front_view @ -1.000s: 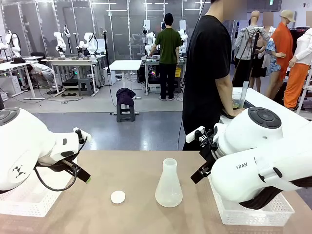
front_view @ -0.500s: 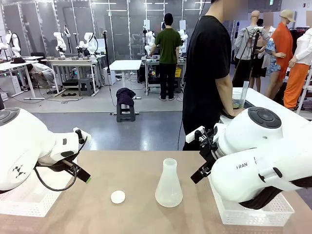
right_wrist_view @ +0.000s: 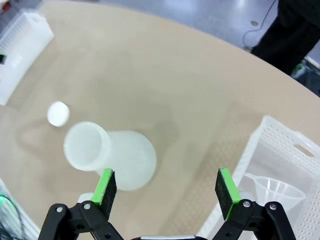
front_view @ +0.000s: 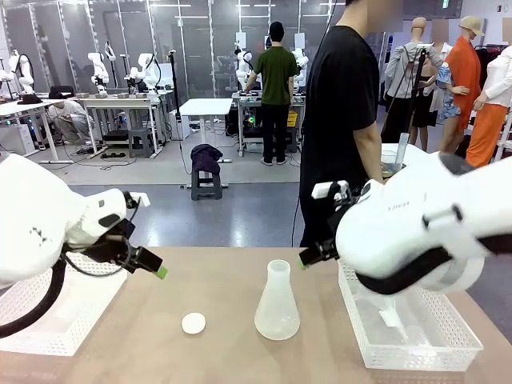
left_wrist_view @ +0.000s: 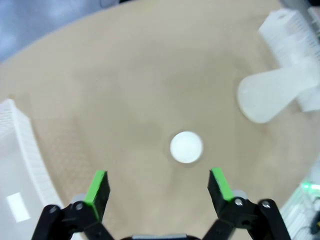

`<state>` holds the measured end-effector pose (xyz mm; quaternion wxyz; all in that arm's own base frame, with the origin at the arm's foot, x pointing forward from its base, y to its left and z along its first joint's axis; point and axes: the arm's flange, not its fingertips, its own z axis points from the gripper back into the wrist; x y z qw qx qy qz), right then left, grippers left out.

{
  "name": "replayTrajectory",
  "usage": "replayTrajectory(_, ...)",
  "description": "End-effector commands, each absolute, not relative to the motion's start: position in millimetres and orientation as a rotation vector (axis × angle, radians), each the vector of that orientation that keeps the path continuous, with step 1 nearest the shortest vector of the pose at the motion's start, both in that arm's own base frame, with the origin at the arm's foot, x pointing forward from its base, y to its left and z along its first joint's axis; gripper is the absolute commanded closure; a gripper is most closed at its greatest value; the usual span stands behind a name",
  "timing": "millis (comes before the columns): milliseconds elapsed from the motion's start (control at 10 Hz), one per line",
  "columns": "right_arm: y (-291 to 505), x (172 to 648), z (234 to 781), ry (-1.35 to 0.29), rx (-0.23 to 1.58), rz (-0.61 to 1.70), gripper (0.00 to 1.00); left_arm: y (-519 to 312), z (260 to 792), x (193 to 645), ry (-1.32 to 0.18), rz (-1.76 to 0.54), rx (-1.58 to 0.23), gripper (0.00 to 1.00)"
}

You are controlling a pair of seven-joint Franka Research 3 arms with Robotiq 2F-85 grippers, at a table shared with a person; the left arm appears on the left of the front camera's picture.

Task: Prepare the solutions needed for the experiment.
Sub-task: Pick up the Plastic Funnel and insert it into the Big flask.

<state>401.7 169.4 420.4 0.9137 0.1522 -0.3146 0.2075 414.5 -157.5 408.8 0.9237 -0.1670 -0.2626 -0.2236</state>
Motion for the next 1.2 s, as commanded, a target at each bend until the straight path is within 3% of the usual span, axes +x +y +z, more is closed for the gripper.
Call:
replayTrajectory(0, 150, 417, 416, -0.679, 0.48, 0.38, 0.0, -137, 405, 439, -0.463, -0.396, -0.517, 0.0)
replayTrajectory(100, 152, 419, 419, -0.666, 0.493, 0.36, 0.0, -137, 405, 441, -0.473, -0.382, -0.504, 0.0)
replayTrajectory(200, 164, 403, 434, -0.661, 0.392, 0.378, 0.0, -149, 416, 421, -0.506, -0.417, -0.426, 0.0)
replayTrajectory(600, 163, 404, 433, -0.654, 0.43, 0.365, 0.0, -145, 415, 425, -0.489, -0.407, -0.459, 0.0)
replayTrajectory(800, 153, 416, 426, -0.641, 0.78, 0.265, 0.0, -138, 405, 440, -0.266, -0.35, -0.878, 0.0)
replayTrajectory(1100, 144, 430, 419, -0.584, 1.059, 0.192, 0.0, -132, 384, 463, -0.044, -0.318, -1.226, 0.0)
